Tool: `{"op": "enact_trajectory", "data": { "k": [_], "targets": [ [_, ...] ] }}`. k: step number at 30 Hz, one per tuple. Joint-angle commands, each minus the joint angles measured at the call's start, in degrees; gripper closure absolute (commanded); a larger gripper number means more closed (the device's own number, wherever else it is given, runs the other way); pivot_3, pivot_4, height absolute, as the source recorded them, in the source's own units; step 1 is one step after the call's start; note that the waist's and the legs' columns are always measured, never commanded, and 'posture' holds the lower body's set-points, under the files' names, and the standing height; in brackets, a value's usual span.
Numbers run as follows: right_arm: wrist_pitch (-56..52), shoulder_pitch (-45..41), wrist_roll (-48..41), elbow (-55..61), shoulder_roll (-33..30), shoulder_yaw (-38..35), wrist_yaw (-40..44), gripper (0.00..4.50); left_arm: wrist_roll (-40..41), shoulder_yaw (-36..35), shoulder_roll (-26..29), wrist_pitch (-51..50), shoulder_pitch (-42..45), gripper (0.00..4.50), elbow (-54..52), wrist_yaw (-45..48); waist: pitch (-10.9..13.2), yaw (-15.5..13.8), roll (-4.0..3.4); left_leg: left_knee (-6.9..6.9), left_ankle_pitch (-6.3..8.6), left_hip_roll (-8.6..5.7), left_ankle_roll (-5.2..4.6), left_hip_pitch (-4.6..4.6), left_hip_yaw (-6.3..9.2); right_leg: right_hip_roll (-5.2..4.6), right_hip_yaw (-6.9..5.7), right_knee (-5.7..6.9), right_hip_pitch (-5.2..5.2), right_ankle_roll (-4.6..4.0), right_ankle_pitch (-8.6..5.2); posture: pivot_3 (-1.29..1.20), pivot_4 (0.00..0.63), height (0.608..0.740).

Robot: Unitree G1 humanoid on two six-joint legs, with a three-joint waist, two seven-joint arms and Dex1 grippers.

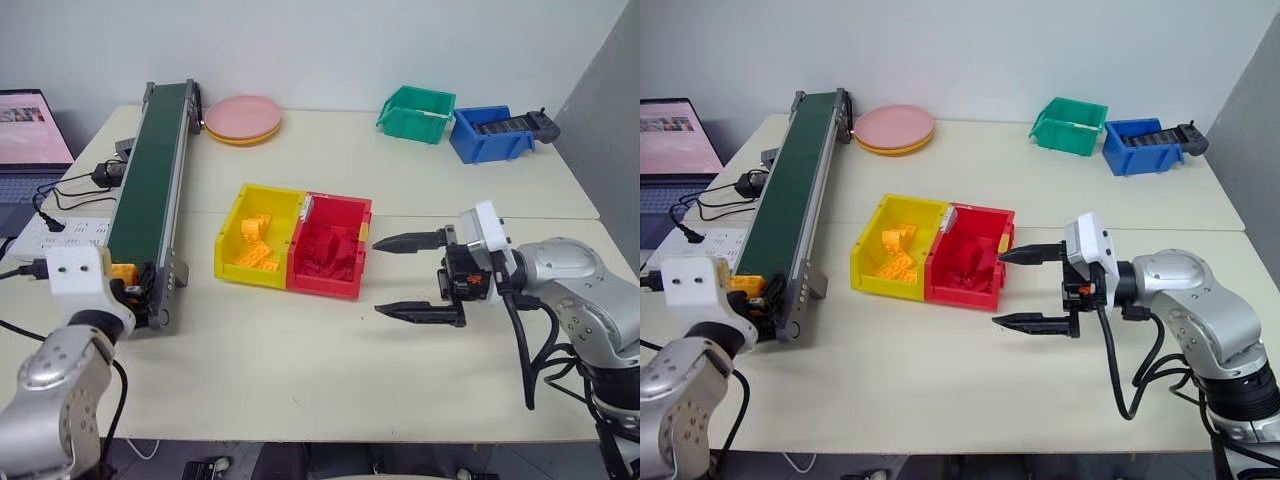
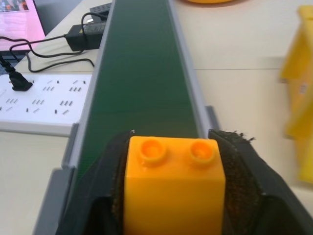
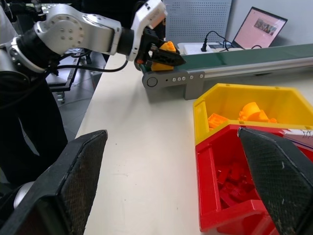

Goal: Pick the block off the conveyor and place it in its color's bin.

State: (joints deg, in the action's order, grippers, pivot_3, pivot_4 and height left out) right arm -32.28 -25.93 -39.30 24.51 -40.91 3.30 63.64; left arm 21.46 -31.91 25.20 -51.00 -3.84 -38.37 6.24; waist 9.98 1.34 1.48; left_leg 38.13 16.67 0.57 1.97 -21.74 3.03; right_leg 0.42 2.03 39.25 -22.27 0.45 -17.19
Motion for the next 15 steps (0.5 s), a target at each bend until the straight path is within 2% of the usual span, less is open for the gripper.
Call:
{"op": "enact_trajectory", "data": {
  "k": [1, 8, 15],
  "targets": [
    [1.8, -1.83, 0.52, -0.43, -0.36, -1.14, 1.05, 0.0, -1.15, -1.78, -1.02, 0.39, 0.75, 2.91, -3.59, -2.84, 0.0, -0.03, 0.0, 0.0, 0.0, 0.0, 0.0, 0.02, 0.02, 0.0, -0.01, 0.04, 0.0, 0.0, 0.0, 0.0, 0.15, 0.74],
    [2.52, -2.65, 0.94, -1.62, -0.27, -0.56, 1.86, 0.0, -1.29, -0.54, -1.26, 0.65, 1.54, 2.97, -3.61, -3.29, 0.0, -0.02, 0.0, 0.0, 0.0, 0.0, 0.0, 0.02, 0.01, 0.02, -0.01, 0.04, 0.01, 0.0, 0.0, 0.0, 0.15, 0.74],
    [1.45, -0.62, 0.14, 0.76, -2.11, -2.7, 0.99, 0.0, 0.14, 3.65, 3.16, 0.48, 9.03, 2.97, 0.11, 1.19, 0.0, -0.39, 0.0, 0.01, 0.0, -0.01, 0.0, 0.01, 0.01, 0.02, -0.03, 0.05, 0.02, 0.0, 0.0, 0.0, 0.15, 0.74]
  ]
}}
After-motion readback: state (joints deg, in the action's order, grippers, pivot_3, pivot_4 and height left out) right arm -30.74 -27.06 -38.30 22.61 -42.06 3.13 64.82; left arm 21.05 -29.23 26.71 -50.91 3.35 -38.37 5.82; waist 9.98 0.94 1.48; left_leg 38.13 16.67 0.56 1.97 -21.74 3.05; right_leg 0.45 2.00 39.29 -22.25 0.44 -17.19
